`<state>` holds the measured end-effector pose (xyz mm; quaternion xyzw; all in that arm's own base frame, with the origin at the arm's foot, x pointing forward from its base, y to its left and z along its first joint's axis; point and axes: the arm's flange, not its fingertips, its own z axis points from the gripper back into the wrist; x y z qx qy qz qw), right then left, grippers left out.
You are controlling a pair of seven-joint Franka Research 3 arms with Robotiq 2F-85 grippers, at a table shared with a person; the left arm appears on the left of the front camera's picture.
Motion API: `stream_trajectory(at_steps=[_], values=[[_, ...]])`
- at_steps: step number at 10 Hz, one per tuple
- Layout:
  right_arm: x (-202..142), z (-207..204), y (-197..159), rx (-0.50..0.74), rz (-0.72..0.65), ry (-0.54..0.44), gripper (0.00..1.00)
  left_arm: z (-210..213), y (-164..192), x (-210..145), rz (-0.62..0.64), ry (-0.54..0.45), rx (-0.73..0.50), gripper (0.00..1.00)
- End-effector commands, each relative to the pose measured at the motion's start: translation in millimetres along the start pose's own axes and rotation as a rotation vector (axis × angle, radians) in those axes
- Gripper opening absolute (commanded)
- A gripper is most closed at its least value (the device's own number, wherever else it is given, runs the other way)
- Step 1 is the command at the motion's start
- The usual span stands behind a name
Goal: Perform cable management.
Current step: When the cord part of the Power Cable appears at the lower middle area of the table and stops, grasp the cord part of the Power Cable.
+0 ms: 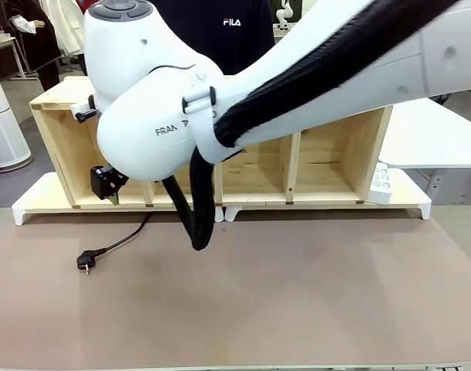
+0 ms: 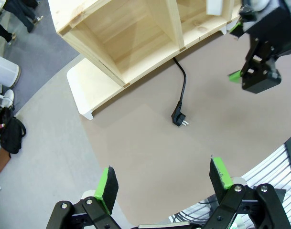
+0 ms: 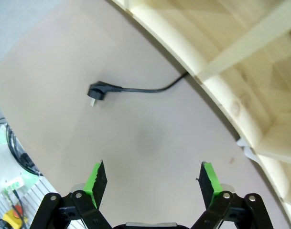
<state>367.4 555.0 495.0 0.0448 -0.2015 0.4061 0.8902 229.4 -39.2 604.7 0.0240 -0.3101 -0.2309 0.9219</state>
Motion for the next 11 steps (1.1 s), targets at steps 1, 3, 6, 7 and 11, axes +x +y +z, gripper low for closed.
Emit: stream_trajectory(at_steps=[1,3,6,7,11], values=[[18,-11,11,0.066,-0.078,0.041,1.0,0,0,2,0.002,-0.012,-0.003,1.0],[26,-22,18,0.112,-0.142,0.059,1.0,0,0,2,0.002,-0.012,-0.003,1.0],[50,-49,42,0.177,-0.142,0.071,1.0,0,0,2,0.002,-0.012,-0.003,1.0],[58,-59,48,0.189,-0.135,0.085,1.0,0,0,2,0.002,-0.012,-0.003,1.0],[82,-88,77,0.117,-0.46,0.178,1.0,0,0,2,0.002,-0.012,-0.003,1.0]])
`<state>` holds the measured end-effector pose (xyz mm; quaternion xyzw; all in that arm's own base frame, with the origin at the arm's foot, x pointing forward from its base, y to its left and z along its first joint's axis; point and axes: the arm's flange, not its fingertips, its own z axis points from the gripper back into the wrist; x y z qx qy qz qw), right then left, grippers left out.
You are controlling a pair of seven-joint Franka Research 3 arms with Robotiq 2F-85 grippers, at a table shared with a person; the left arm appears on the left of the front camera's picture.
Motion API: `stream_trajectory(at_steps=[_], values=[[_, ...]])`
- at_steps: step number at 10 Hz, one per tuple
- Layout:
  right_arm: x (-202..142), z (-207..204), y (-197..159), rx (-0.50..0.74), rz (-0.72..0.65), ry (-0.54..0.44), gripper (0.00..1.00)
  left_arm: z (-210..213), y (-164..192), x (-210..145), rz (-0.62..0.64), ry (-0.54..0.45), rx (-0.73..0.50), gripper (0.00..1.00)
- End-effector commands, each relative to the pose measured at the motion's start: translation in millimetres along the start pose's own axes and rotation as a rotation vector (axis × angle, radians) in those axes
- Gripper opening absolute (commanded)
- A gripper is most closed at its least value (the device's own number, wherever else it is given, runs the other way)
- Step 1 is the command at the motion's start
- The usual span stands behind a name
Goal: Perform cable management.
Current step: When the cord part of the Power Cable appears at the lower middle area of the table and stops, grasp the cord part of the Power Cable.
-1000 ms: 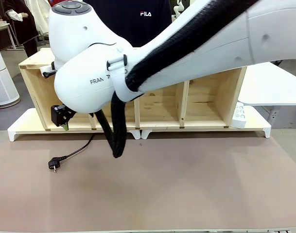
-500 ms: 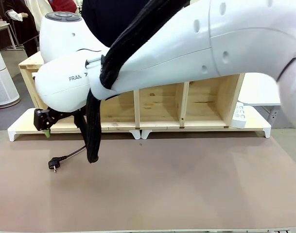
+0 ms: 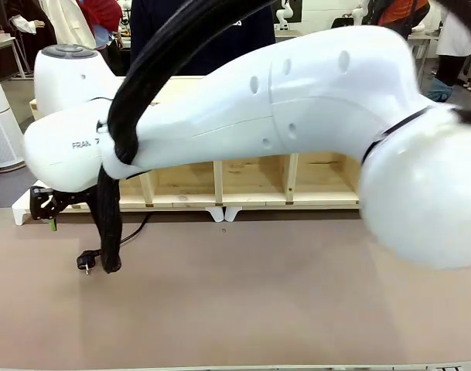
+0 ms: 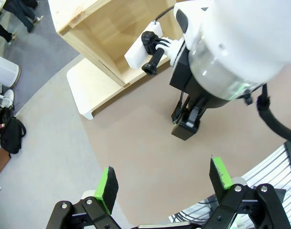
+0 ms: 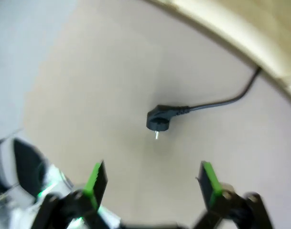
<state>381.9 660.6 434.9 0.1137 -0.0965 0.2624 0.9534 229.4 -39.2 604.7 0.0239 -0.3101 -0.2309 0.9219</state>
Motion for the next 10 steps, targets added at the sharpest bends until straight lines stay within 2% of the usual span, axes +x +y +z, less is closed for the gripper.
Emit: stream_trajectory(at_steps=[1,3,5,8,10], values=[[18,-6,20,-0.059,-0.194,0.034,1.0,0,0,2,0.002,-0.012,-0.003,1.0],[17,-16,24,-0.126,-0.361,0.05,1.0,0,0,2,0.002,-0.012,-0.003,1.0],[21,-27,23,-0.159,-0.439,0.034,1.0,0,0,2,0.002,-0.012,-0.003,1.0],[42,-50,9,-0.166,-0.471,-0.036,1.0,0,0,2,0.002,-0.012,-0.003,1.0],[54,-64,3,-0.15,-0.477,-0.017,1.0,0,0,2,0.002,-0.012,-0.003,1.0]])
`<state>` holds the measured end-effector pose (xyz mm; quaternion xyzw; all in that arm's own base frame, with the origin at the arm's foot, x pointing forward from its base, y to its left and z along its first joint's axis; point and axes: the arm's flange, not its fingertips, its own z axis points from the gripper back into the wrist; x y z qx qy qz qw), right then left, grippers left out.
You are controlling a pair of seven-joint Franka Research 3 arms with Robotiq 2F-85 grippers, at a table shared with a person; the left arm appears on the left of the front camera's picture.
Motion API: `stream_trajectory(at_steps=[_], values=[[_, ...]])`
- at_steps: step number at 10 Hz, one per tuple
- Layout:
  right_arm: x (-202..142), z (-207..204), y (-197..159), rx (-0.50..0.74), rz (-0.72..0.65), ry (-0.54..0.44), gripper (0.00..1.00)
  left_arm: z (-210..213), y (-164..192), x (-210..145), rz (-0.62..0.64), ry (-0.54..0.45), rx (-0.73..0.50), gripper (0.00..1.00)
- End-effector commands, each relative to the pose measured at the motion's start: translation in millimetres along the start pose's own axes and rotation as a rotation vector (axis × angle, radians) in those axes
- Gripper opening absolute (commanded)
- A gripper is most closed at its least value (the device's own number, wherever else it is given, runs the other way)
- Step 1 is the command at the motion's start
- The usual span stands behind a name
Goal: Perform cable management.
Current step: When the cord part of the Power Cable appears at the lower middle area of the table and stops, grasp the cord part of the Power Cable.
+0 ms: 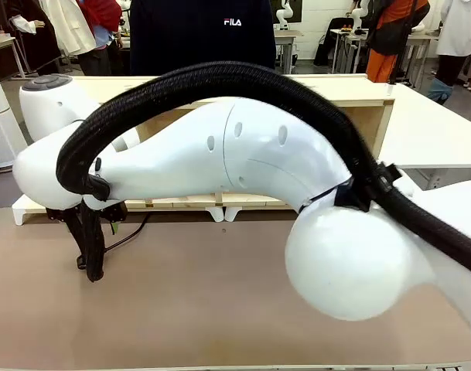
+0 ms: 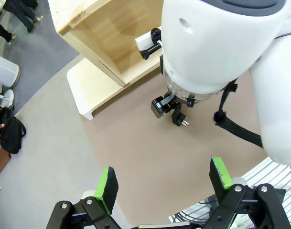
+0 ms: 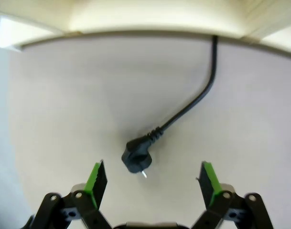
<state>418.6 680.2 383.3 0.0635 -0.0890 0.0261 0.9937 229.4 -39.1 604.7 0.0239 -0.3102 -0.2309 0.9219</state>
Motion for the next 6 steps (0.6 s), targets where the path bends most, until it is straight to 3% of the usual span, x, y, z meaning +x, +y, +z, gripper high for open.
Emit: stream_trajectory(at_steps=[1,6], values=[[20,-8,26,0.0,-0.013,0.003,1.0,0,0,2,0.002,-0.012,-0.003,1.0],[27,-36,30,-0.029,-0.093,0.086,1.0,0,0,2,0.002,-0.012,-0.003,1.0]])
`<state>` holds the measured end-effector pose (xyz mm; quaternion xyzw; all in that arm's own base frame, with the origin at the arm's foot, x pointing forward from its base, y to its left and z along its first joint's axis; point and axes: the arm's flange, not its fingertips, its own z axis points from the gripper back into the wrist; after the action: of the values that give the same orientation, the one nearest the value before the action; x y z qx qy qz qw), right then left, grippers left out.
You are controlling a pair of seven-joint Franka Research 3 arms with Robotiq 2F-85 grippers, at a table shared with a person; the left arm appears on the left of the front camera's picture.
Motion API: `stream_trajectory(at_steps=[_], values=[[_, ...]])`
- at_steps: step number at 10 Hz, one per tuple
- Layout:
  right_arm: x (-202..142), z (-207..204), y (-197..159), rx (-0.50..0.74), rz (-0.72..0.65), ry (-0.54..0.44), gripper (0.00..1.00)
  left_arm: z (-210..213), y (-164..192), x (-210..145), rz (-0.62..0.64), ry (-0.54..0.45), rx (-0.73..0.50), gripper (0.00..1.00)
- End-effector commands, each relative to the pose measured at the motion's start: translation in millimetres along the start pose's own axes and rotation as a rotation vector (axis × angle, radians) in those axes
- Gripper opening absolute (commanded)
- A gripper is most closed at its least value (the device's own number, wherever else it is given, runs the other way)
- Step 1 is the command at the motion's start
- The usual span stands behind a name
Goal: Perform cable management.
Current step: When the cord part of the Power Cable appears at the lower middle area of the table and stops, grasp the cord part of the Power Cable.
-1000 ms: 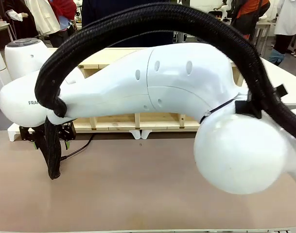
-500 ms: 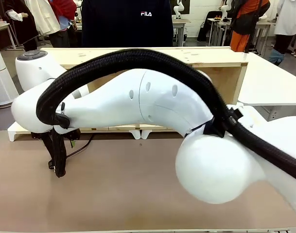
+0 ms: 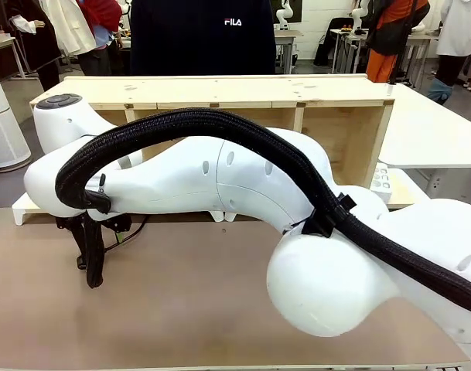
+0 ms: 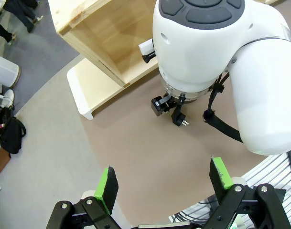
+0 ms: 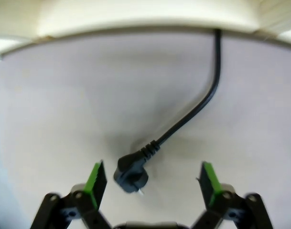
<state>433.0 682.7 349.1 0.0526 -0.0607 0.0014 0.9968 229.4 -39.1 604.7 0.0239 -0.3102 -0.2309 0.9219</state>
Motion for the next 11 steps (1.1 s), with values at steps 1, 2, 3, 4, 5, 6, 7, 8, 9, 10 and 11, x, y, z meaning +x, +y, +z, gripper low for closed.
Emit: stream_trajectory(at_steps=[1,2,3,4,5,6,7,8,9,10,11], values=[[15,-1,34,-0.012,-0.047,0.051,1.0,0,0,2,0.002,-0.012,-0.003,1.0],[12,-4,37,-0.015,-0.04,0.064,1.0,0,0,2,0.002,-0.012,-0.003,1.0],[10,-9,39,-0.017,-0.037,0.077,1.0,0,0,2,0.002,-0.012,-0.003,1.0],[9,-11,40,-0.014,-0.038,0.081,1.0,0,0,2,0.002,-0.012,-0.003,1.0],[8,-13,42,-0.013,-0.039,0.082,1.0,0,0,2,0.002,-0.012,-0.003,1.0],[7,-13,43,0.0,-0.041,0.076,1.0,0,0,2,0.002,-0.012,-0.003,1.0],[7,-13,43,0.0,-0.044,0.072,1.0,0,0,2,0.002,-0.012,-0.003,1.0],[6,-13,42,0.014,-0.046,0.067,1.0,0,0,2,0.002,-0.012,-0.003,1.0],[7,-14,42,0.017,-0.049,0.067,1.0,0,0,2,0.002,-0.012,-0.003,1.0],[6,-14,42,0.017,-0.052,0.071,1.0,0,0,2,0.002,-0.012,-0.003,1.0],[5,-14,42,0.013,-0.057,0.078,1.0,0,0,2,0.002,-0.012,-0.003,1.0]])
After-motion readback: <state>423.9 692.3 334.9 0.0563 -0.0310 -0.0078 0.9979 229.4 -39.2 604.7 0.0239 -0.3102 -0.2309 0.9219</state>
